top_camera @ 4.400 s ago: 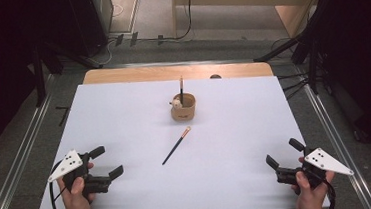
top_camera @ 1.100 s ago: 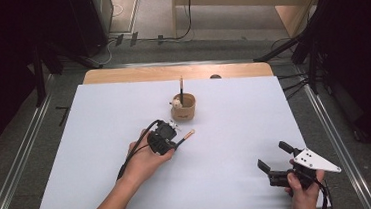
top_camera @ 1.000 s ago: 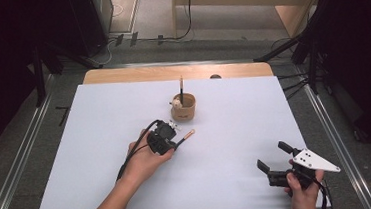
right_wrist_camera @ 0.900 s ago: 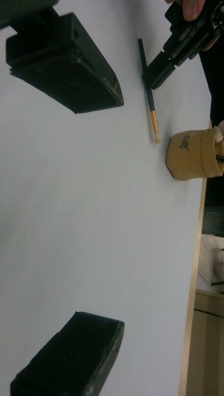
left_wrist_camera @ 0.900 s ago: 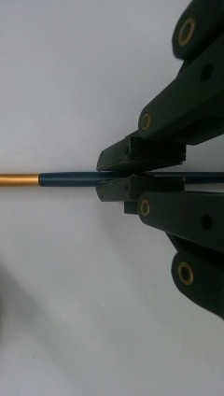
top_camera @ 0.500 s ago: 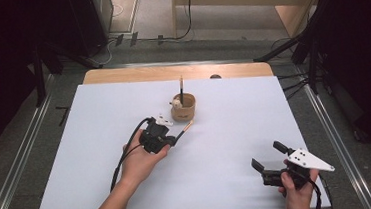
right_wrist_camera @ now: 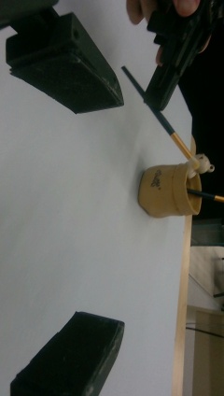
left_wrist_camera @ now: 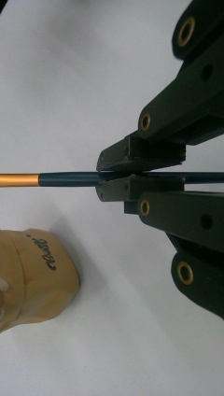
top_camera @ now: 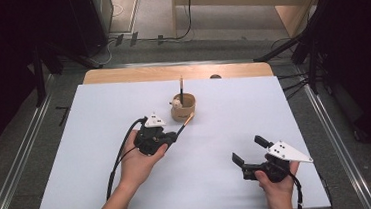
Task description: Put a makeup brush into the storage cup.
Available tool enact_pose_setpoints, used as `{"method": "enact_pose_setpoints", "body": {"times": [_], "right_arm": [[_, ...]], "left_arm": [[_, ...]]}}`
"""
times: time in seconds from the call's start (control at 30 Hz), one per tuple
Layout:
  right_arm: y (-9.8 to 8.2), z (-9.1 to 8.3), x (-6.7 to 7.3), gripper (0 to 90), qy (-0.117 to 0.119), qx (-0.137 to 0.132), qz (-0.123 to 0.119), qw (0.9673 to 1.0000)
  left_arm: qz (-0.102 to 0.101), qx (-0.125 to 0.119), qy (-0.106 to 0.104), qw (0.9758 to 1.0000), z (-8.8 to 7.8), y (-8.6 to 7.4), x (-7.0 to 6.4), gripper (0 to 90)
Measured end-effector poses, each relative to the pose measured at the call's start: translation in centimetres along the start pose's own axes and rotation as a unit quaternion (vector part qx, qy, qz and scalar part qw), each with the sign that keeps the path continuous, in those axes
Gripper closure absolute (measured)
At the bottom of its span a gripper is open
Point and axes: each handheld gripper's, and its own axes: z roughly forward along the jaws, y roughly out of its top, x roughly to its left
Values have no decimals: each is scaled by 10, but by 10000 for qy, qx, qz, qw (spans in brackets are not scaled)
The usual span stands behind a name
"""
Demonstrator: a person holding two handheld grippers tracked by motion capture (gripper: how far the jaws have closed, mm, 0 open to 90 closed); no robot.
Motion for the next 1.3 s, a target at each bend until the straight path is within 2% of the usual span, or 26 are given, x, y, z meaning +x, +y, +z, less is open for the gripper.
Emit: {"method": "enact_pose_setpoints", "body": {"times": [0.1,0.27,0.37,0.6,0.7,0.73,0.93,1.03,1.13,1.2,1.3], "right_arm": [[5,7,8,0,187,-89,130,9997],[14,22,19,15,344,-189,376,9985],[19,32,25,47,393,-229,507,9977],[29,50,37,129,451,-295,813,9952],[30,57,39,170,522,-320,1075,9923],[30,60,40,191,584,-360,1218,9902],[30,67,45,236,659,-365,1342,9881],[32,71,48,253,694,-392,1391,9871],[32,75,50,289,734,-406,1449,9859],[33,78,51,316,840,-447,1587,9827],[33,81,52,359,921,-453,1675,9805]], "left_arm": [[34,-105,-46,9999,-2,0,-1,858],[24,-271,-82,9996,-5,0,-4,858],[-21,-404,-168,9990,-5,0,-6,858],[138,-615,-166,9979,-7,0,-15,859],[114,-725,-190,9971,-8,-1,-16,858],[104,-751,-195,9969,-8,-2,-17,858],[169,-872,-228,9958,-10,-3,-21,858],[266,-961,-284,9946,-10,-4,-25,858],[254,-1004,-337,9941,-10,-4,-26,858],[248,-1047,-364,9935,-10,-4,-27,858],[268,-1081,-364,9931,-9,-4,-29,858]]}}
